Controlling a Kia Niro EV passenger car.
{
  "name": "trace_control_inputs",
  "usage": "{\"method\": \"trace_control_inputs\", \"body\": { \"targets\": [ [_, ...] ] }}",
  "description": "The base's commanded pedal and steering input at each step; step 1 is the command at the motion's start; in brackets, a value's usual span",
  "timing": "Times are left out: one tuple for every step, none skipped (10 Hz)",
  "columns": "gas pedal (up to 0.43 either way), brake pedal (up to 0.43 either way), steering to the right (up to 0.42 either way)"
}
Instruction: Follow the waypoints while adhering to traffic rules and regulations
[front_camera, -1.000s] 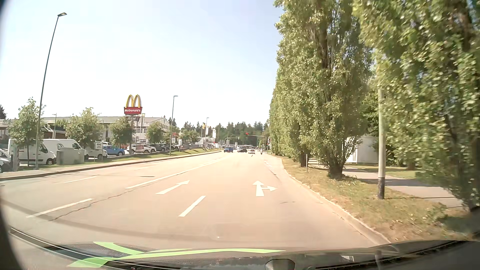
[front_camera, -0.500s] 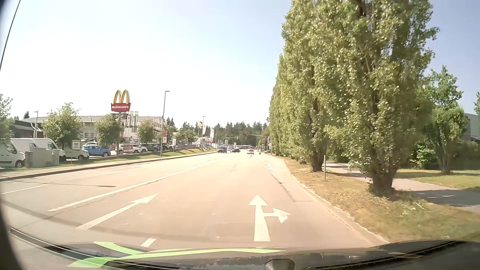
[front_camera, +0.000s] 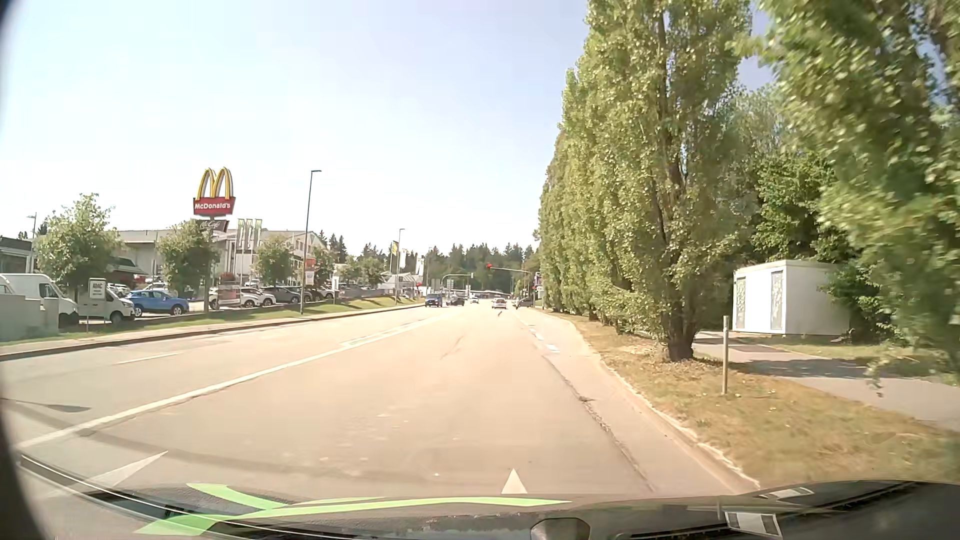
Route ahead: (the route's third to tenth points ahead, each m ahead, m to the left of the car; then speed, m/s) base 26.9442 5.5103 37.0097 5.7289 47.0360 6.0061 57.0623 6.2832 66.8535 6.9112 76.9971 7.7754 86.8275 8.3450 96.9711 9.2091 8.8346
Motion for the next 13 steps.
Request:
{"method": "trace_control_inputs", "body": {
  "targets": [
    [0.000,0.000,0.008],
    [0.000,0.000,0.010],
    [0.000,0.000,0.011],
    [0.000,0.000,0.011],
    [0.000,0.000,0.011],
    [0.000,0.000,0.011],
    [0.000,0.000,0.011],
    [0.000,0.000,0.011],
    [0.000,0.000,0.011],
    [0.000,0.000,0.011],
    [0.020,0.000,0.012],
    [0.020,0.000,0.012],
    [0.028,0.000,0.012]
  ]
}}
